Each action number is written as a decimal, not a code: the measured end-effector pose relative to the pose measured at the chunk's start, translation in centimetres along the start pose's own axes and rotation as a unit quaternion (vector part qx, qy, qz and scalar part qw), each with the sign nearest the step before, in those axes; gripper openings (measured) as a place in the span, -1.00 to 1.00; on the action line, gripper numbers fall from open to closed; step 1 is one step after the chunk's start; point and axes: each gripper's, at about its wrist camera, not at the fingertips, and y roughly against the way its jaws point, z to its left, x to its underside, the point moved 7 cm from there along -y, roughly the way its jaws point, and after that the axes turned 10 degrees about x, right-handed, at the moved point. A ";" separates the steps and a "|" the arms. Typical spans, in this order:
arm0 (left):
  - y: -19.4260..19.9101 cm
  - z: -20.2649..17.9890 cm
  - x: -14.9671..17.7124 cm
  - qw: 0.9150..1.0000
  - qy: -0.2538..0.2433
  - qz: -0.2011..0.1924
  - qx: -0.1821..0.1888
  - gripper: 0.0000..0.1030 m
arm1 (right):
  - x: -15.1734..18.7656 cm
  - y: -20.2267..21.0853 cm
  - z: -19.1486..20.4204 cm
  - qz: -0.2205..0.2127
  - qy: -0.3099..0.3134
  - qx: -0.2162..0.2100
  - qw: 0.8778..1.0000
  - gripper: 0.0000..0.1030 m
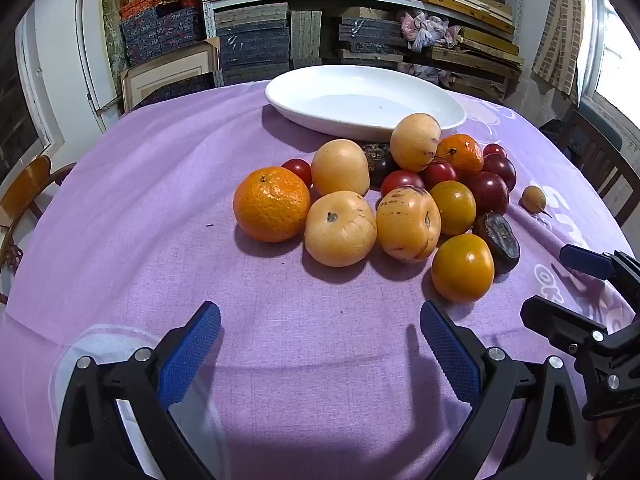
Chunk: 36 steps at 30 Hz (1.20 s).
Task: Organize fruits
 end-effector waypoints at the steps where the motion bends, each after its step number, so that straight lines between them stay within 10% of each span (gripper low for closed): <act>1: 0.0 0.0 0.0 1.000 0.000 0.000 0.000 0.93 | 0.0 0.0 0.0 0.000 0.000 0.000 1.000 0.92; 36: -0.2 -0.3 0.2 1.000 -0.005 0.001 -0.001 0.93 | 0.1 0.1 0.1 0.001 0.000 0.000 1.000 0.92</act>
